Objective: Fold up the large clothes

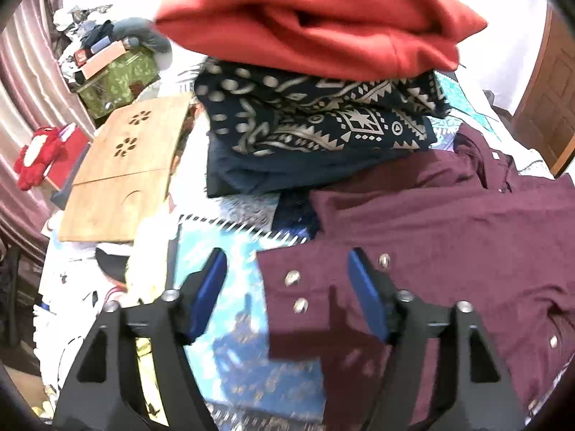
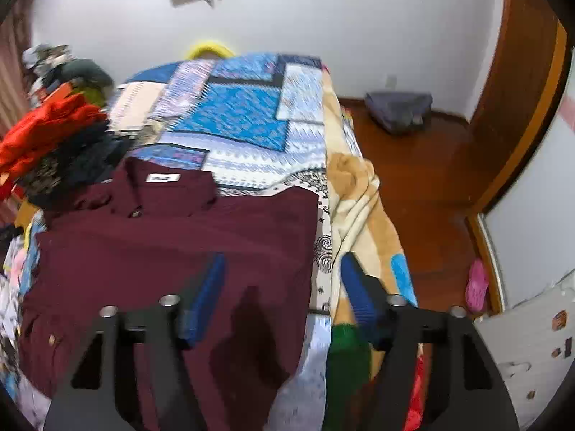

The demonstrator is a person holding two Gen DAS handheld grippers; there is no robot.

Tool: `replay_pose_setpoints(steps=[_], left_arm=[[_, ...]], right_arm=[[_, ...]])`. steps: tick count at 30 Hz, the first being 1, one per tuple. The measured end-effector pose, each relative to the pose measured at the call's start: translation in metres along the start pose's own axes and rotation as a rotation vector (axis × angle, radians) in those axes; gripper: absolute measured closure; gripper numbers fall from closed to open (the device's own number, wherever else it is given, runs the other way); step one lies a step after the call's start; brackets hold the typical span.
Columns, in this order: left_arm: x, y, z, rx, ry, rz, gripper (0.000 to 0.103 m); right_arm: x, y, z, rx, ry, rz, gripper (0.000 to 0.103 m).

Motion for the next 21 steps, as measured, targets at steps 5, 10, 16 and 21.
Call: replay_pose_setpoints(steps=[5, 10, 16, 21], left_arm=[[-0.027, -0.012, -0.028, -0.045, -0.004, -0.06, 0.016], [-0.067, -0.019, -0.03, -0.116, -0.069, -0.113, 0.016], [-0.109, -0.011, -0.012, -0.205, -0.177, -0.138, 0.016], [-0.136, 0.003, -0.002, -0.26, -0.241, -0.132, 0.016]], right_arm=[[-0.028, -0.007, -0.02, 0.021, -0.008, -0.011, 0.032], [-0.063, -0.014, -0.015, 0.044, -0.077, 0.014, 0.032], [-0.099, -0.023, -0.009, 0.044, -0.151, 0.041, 0.032], [-0.114, -0.016, -0.009, 0.108, -0.195, 0.118, 0.032]])
Point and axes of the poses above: each gripper's, at about its wrist camera, not at the fingertips, and z roughly the way its jaws point, y to its right, x to its top, the point moved 1 cm from there along z, roughly the way its jaws point, and after that the axes turned 13 degrees about -x, right-handed, at the moved point
